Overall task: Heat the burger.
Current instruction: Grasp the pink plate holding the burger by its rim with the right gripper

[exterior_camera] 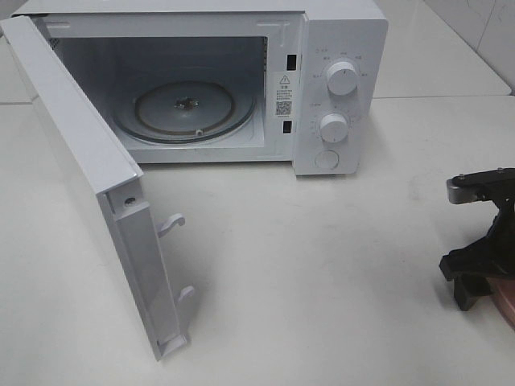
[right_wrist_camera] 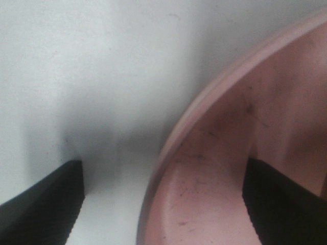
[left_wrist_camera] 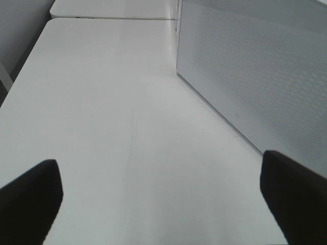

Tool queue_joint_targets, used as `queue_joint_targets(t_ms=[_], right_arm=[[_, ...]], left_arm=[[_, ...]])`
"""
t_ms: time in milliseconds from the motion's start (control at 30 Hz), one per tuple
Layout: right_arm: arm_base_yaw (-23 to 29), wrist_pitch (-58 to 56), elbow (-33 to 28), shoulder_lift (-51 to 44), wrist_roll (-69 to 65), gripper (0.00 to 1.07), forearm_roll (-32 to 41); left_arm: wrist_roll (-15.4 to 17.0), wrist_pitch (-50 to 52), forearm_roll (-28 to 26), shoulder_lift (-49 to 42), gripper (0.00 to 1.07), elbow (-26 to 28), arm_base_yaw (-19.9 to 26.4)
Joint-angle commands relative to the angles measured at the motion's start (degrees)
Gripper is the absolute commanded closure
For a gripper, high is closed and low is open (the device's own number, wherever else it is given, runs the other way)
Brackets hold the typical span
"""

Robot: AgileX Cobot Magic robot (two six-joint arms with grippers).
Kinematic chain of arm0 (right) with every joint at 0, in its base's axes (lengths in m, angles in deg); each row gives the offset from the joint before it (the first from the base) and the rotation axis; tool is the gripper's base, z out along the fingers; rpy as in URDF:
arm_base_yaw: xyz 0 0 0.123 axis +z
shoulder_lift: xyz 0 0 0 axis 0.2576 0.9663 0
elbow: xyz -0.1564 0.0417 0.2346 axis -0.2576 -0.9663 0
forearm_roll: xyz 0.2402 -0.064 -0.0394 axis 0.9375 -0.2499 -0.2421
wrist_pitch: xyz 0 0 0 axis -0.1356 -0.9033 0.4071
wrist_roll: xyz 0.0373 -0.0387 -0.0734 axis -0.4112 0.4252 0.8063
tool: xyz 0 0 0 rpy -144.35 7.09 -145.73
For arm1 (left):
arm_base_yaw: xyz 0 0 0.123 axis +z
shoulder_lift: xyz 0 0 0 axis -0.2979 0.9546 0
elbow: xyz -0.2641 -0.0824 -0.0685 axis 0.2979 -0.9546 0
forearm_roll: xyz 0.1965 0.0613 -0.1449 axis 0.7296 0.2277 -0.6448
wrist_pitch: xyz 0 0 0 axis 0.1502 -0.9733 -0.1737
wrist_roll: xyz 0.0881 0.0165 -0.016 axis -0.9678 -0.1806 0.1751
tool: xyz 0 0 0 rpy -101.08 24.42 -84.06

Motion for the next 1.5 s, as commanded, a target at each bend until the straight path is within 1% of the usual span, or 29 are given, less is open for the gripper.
queue_joint_targets(t_ms=[33, 267, 300, 333, 400, 500, 533, 567, 600, 633, 667, 700, 733, 767, 800, 833, 1367, 1400, 1433, 1500], right_arm=[[-0.4, 0.3, 0.3, 0.3, -0.3, 0.25, -0.5], [-0.4, 0.6, 0.3, 0.3, -0.3, 0.28, -0.5], [-0.4, 0.6, 0.3, 0.3, -0.3, 0.31, -0.5], [-0.4, 0.6, 0.3, 0.3, -0.3, 0.31, -0.5], [-0.4, 0.3, 0.3, 0.3, -0.3, 0.38, -0.5], [-0.4, 0.1, 0.3, 0.3, -0.6, 0.42, -0.5], [-0.4, -0.2, 0.3, 0.3, -1.3, 0.50, -0.7], [-0.4, -0.3, 0.2, 0.3, -1.6, 0.63, -1.0], [-0.4, -0.3, 0.2, 0.3, -1.6, 0.63, -1.0], [-0.4, -0.4, 0.2, 0.4, -1.6, 0.71, -1.1], [-0.4, -0.4, 0.2, 0.4, -1.6, 0.71, -1.1], [-0.4, -0.4, 0.2, 0.4, -1.6, 0.84, -1.4], [-0.4, -0.4, 0.2, 0.4, -1.6, 0.90, -1.6], [-0.4, -0.4, 0.2, 0.4, -1.6, 0.90, -1.6], [-0.4, -0.5, 0.2, 0.4, -1.6, 1.02, -2.1], [-0.4, -0.7, 0.2, 0.4, -1.6, 1.07, -2.1], [-0.1, -2.5, 0.2, 0.4, -4.0, 1.07, -3.3], [0.6, -3.8, 0.2, 0.3, -5.7, 1.07, -5.0], [0.6, -3.8, 0.2, 0.3, -5.7, 1.07, -5.0], [3.3, -5.1, 0.2, 0.2, -9.5, 1.07, -9.3]], left_arm=[[0.0, -0.1, 0.2, -1.0, 0.09, -0.1, 0.2], [0.0, -0.1, 0.2, -1.0, 0.09, -0.1, 0.2], [0.0, -0.1, 0.2, -1.0, 0.09, -0.1, 0.2], [0.0, -0.1, 0.2, -1.0, 0.09, -0.1, 0.2], [0.0, -0.1, 0.2, -1.0, 0.09, -0.1, 0.2], [0.0, -0.1, 0.2, -1.0, 0.09, -0.1, 0.2], [0.0, -0.1, 0.2, -1.0, 0.09, -0.1, 0.2], [0.0, -0.1, 0.2, -1.0, 0.09, -0.1, 0.2], [0.0, -0.1, 0.2, -1.0, 0.09, -0.1, 0.2], [0.0, -0.1, 0.2, -1.0, 0.09, -0.1, 0.2], [0.0, -0.1, 0.2, -1.0, 0.09, -0.1, 0.2], [0.0, -0.1, 0.2, -1.0, 0.09, -0.1, 0.2], [0.0, -0.1, 0.2, -1.0, 0.09, -0.1, 0.2], [0.0, -0.1, 0.2, -1.0, 0.09, -0.1, 0.2], [0.0, -0.1, 0.2, -1.0, 0.09, -0.1, 0.2], [0.0, -0.1, 0.2, -1.0, 0.09, -0.1, 0.2], [0.0, -0.1, 0.2, -1.0, 0.09, -0.1, 0.2], [0.0, -0.1, 0.2, -1.0, 0.09, -0.1, 0.2], [0.0, -0.1, 0.2, -1.0, 0.09, -0.1, 0.2], [0.0, -0.1, 0.2, -1.0, 0.09, -0.1, 0.2]])
